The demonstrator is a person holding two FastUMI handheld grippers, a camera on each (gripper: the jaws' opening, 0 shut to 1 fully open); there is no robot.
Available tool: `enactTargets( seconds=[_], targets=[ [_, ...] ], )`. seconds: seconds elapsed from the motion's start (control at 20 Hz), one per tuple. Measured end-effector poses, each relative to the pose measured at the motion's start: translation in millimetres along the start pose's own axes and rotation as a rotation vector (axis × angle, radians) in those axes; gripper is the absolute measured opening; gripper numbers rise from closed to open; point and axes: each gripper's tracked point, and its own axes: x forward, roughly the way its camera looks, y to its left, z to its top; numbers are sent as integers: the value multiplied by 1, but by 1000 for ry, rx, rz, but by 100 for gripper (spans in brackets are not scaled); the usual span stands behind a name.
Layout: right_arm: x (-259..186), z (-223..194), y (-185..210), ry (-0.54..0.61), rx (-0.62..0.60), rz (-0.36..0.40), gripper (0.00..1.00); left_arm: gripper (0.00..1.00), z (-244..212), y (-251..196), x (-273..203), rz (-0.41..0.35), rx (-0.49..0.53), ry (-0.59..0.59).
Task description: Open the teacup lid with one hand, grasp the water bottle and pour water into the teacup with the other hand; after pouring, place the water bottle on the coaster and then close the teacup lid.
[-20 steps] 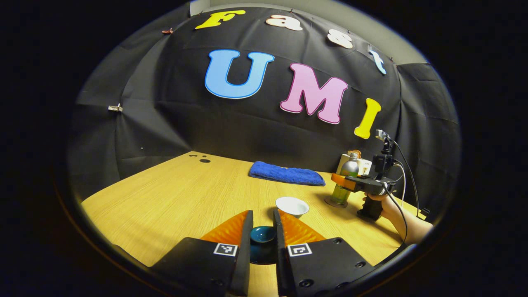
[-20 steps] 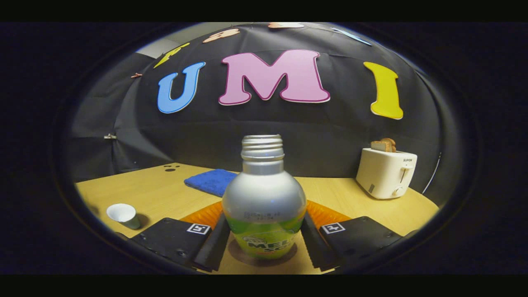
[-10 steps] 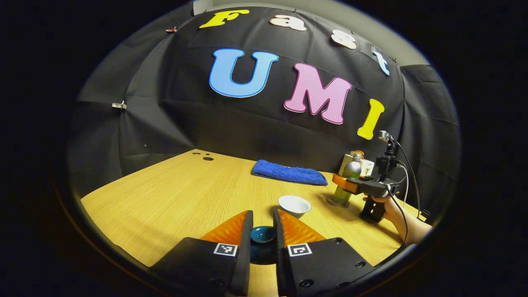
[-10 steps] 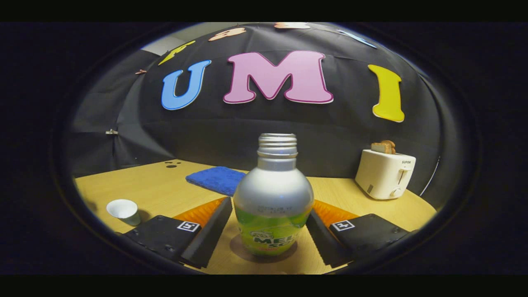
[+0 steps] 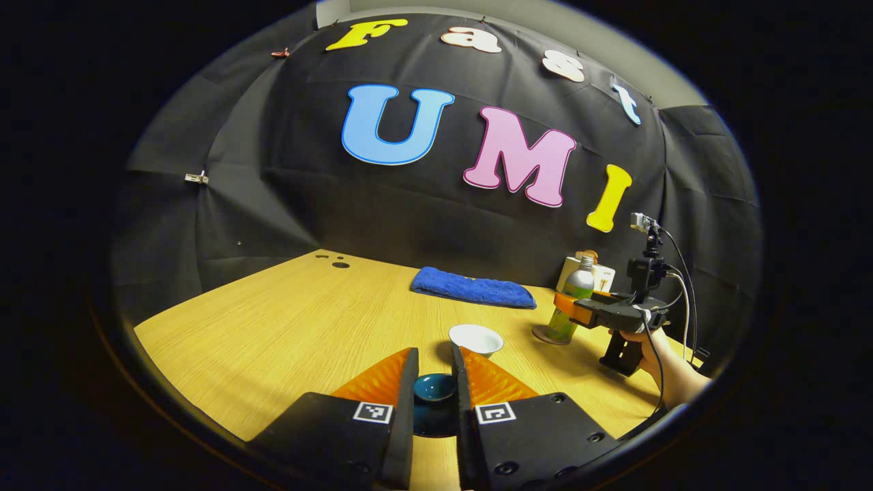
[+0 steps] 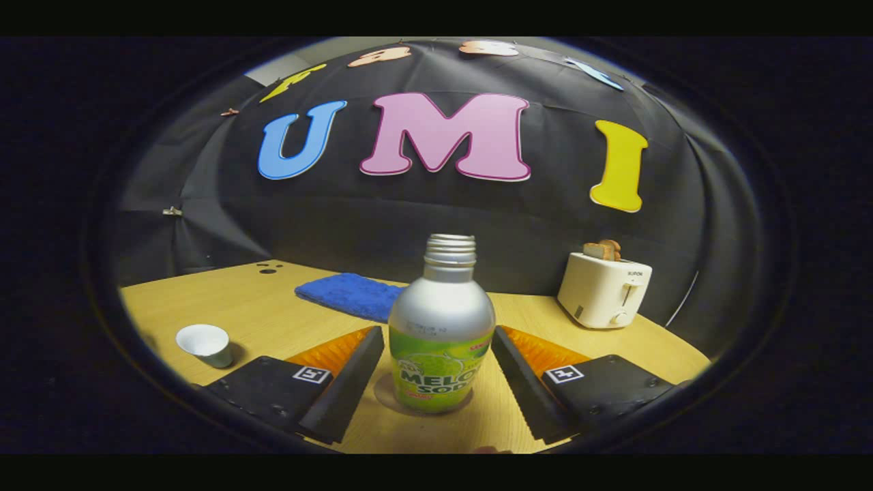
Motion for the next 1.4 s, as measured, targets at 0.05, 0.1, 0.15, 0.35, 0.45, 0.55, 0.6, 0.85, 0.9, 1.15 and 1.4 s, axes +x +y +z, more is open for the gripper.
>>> enactTargets(
  seconds=[0.05,0.1,0.15,0.35,0.45,0.55,0.6,0.85,0.9,1.15,1.4],
  targets=[
    [-1,-2,-1,2,-6,-3,98,30,0,-2,-1,0,5,-2],
    [-5,-3,-3,4,-15,-10,98,30,2,-3,-2,3,9,-6],
    [-9,-4,-5,5,-16,-15,98,30,3,-5,-2,4,13,-9],
    [-37,-9,3,9,30,38,98,30,18,-12,4,-4,65,-31],
    [-55,-14,-1,16,16,45,98,30,31,-16,13,-8,97,-60],
    [-74,-17,-6,17,10,53,98,30,41,-25,28,-26,117,-81],
    [-84,-18,-8,17,15,60,98,30,44,-29,38,-34,123,-85],
    [-124,-6,-28,-27,36,64,98,30,41,-40,100,-42,211,-77],
    [-129,-4,-32,-34,42,65,98,30,36,-42,111,-48,196,-58],
    [-147,10,-46,-68,51,78,98,30,11,-57,151,-62,193,-3],
    [-157,23,-50,-104,82,94,98,31,-2,-66,174,-26,276,40]
  ],
)
